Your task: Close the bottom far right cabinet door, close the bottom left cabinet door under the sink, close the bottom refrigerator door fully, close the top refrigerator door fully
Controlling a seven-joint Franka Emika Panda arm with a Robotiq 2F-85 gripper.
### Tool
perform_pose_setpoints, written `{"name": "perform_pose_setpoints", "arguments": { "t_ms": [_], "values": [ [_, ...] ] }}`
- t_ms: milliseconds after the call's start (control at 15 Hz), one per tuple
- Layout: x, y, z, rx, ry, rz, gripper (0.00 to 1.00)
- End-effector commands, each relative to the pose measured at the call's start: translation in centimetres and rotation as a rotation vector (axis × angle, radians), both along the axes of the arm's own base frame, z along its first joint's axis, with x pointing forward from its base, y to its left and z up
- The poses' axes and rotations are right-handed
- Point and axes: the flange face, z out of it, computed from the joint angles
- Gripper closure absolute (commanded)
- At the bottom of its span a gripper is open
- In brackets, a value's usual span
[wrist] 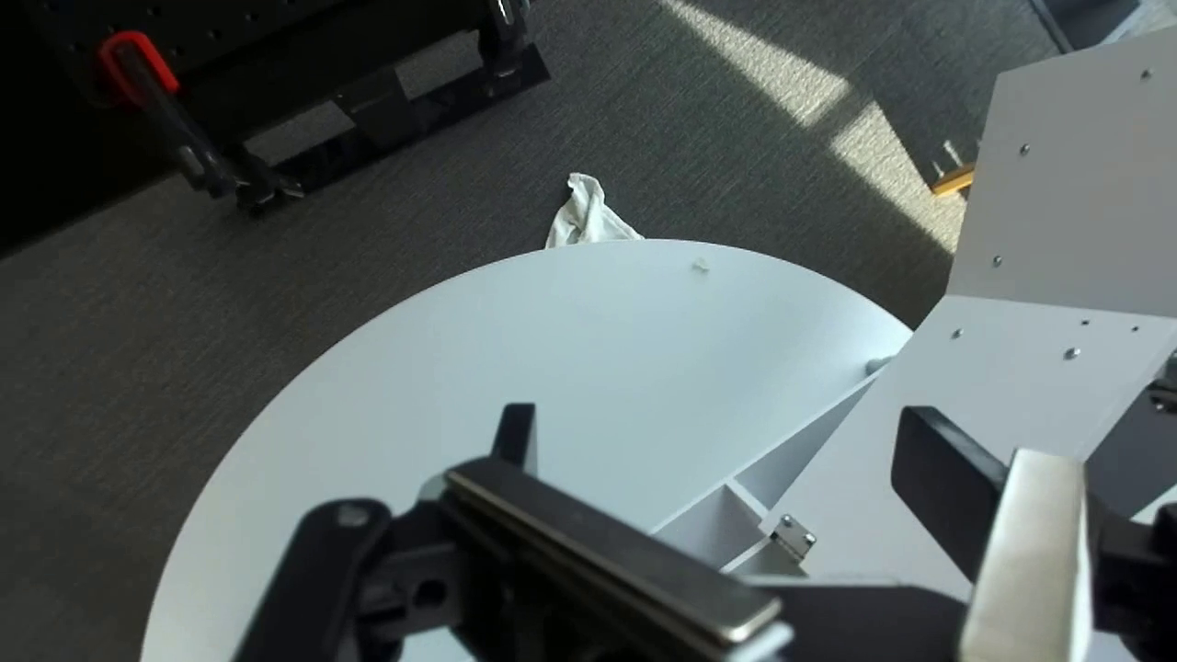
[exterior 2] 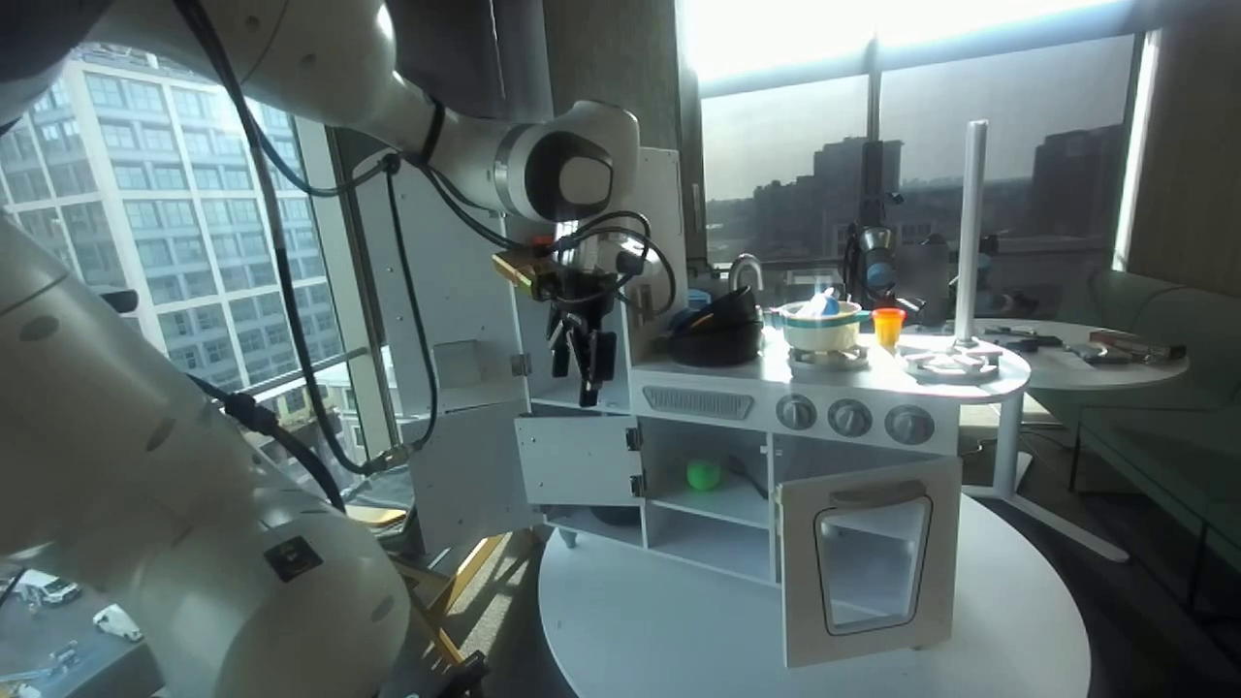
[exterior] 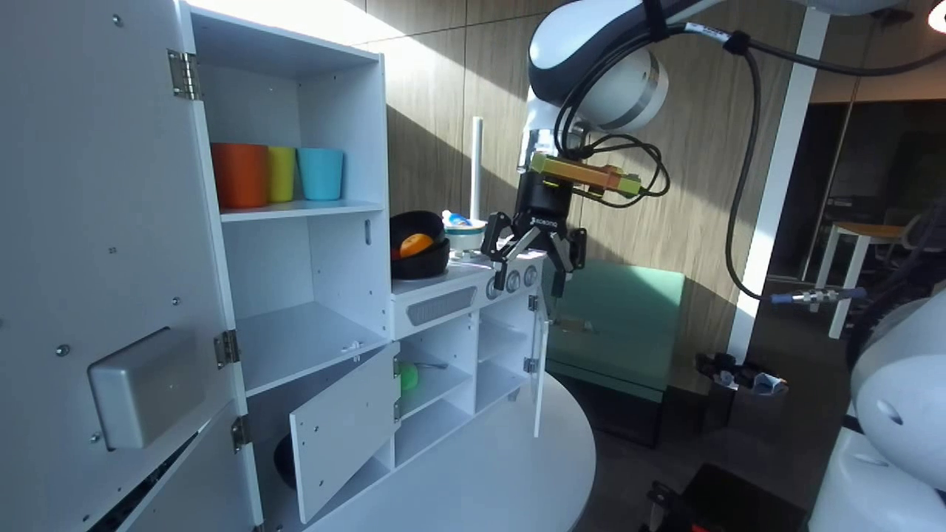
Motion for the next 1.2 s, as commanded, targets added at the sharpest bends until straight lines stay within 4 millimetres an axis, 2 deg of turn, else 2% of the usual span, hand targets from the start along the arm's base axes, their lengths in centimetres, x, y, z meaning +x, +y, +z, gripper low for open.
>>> {"name": "perform_pose_setpoints", "arguments": {
  "t_ms": [0,267,800,867,1000,1133],
  "values": [
    [-0.3,-4.0,1.0,-0.046,-0.013,-0.180,0.00],
    [-1.6,-9.3,0.1,-0.145,0.055,-0.374,0.00],
    [-4.0,-20.7,-4.5,-0.225,0.149,-0.728,0.00],
    [-3.6,-21.5,-4.8,-0.219,0.144,-0.739,0.00],
    [-2.3,-21.8,-5.6,-0.184,0.115,-0.754,0.00],
    [-1.3,-20.6,-6.2,-0.095,0.112,-0.754,0.00]
  ]
}}
